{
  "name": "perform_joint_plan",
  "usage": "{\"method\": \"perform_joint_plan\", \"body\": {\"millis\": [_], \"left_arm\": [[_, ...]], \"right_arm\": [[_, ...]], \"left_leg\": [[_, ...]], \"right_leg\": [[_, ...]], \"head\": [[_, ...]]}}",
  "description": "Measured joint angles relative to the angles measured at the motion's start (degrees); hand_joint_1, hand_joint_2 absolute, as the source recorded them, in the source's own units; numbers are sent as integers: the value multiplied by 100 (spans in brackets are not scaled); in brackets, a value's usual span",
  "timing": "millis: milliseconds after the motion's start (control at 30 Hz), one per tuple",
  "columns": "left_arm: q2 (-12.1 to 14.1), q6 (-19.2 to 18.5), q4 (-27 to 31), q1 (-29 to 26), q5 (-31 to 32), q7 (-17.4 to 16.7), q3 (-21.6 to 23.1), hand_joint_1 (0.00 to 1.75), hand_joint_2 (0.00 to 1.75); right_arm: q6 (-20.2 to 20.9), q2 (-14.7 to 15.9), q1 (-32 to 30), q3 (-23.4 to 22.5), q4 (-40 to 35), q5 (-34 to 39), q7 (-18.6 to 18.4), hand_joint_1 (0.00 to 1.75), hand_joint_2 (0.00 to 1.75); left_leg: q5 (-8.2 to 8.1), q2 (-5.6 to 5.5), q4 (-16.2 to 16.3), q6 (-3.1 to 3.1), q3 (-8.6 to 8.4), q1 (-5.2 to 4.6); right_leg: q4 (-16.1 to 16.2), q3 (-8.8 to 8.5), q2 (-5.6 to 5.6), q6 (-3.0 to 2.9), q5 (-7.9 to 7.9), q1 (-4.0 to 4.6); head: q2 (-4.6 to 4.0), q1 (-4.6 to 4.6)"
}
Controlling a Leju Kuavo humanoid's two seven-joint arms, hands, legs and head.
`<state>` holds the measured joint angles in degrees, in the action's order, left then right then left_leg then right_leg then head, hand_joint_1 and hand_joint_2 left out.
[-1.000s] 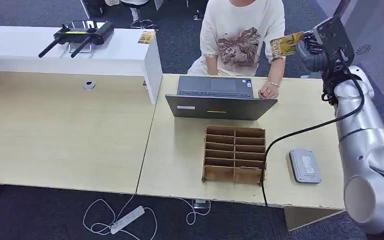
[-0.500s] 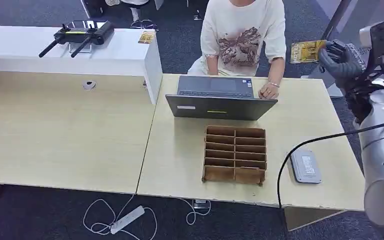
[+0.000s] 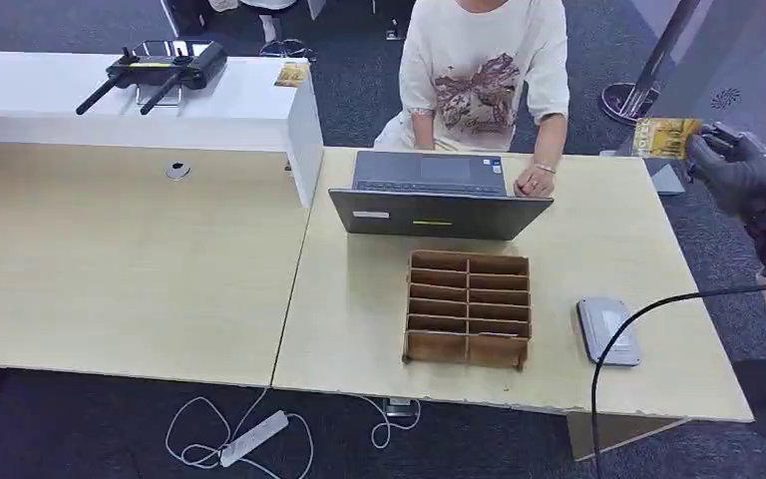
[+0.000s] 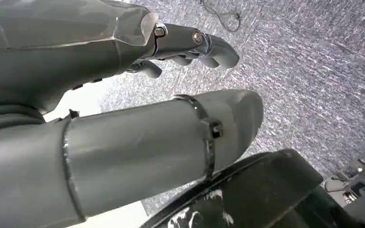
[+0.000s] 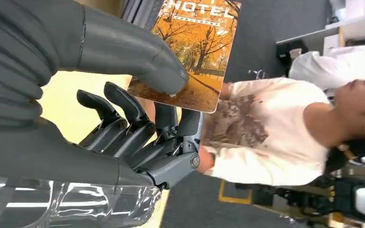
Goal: Pass the card to the sensor for recognition and then transmit it.
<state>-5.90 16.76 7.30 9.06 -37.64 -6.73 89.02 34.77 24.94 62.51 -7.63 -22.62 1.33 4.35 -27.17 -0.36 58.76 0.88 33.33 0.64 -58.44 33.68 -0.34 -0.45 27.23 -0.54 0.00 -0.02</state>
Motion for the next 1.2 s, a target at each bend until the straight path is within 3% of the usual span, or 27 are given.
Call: {"method": "perform_joint_plan", "body": {"millis": [500,667,1200], "left_arm": [[0,0,0,3,61,-42,0,0,0],[-2,-15,0,7,149,-94,0,0,0],[-9,-55,0,17,240,-146,0,0,0]], "right_arm": [[11,516,-610,55,111,109,-205,175,175],[-255,660,-835,190,111,81,-286,175,175],[-512,793,-1290,579,111,15,-315,175,175]], "left_leg": [[-2,-1,0,-3,3,0],[-3,0,0,-3,4,-1],[-2,0,0,-3,5,0]], "right_leg": [[1,1,-2,0,0,0],[1,2,-1,1,0,-1],[1,3,-1,0,1,0]], "head": [[0,0],[0,-2],[0,0]]}}
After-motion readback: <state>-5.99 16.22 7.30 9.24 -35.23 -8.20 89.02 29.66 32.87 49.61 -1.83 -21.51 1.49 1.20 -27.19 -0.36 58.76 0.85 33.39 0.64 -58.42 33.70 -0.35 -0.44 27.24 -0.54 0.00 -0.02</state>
